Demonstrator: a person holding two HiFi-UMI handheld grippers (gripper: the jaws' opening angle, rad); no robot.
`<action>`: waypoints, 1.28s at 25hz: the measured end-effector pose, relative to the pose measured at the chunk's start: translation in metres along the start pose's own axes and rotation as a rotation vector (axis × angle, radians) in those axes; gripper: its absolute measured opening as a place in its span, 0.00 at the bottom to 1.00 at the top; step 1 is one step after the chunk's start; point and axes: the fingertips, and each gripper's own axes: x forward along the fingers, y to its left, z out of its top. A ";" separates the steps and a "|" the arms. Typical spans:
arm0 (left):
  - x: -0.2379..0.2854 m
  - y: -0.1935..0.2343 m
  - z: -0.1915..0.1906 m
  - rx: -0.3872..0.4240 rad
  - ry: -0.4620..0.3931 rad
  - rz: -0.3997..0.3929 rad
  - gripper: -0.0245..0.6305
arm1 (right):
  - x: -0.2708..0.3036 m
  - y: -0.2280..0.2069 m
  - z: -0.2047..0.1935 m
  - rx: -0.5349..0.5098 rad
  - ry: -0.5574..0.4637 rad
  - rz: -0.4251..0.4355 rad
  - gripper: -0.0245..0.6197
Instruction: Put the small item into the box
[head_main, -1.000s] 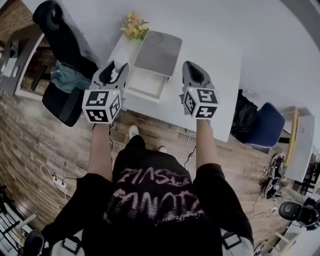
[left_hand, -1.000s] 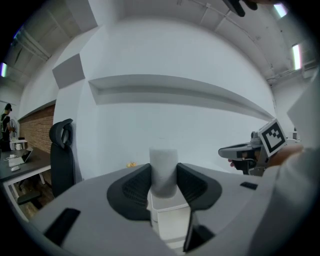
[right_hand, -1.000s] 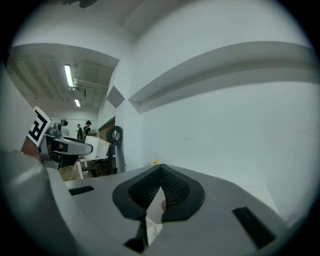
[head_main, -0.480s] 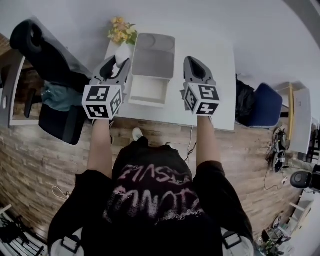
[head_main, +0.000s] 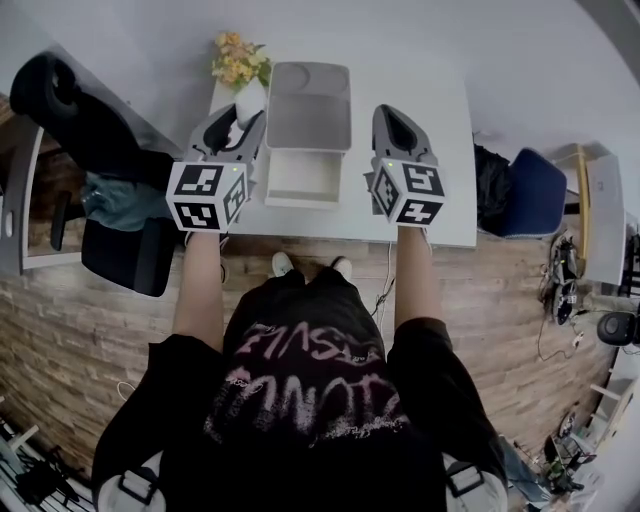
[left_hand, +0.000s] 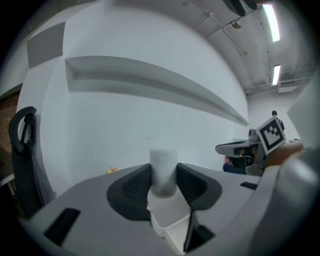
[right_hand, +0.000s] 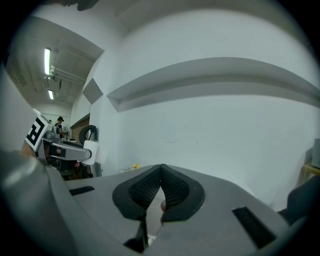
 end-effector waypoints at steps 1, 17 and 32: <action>0.001 0.000 0.001 0.001 -0.001 -0.002 0.28 | 0.001 0.000 0.002 0.001 -0.004 0.000 0.05; 0.018 -0.027 -0.005 0.025 0.056 -0.009 0.28 | 0.017 -0.019 0.003 0.027 -0.017 0.044 0.05; 0.028 -0.052 -0.051 -0.024 0.166 0.013 0.28 | 0.012 -0.039 -0.031 0.064 0.026 0.082 0.05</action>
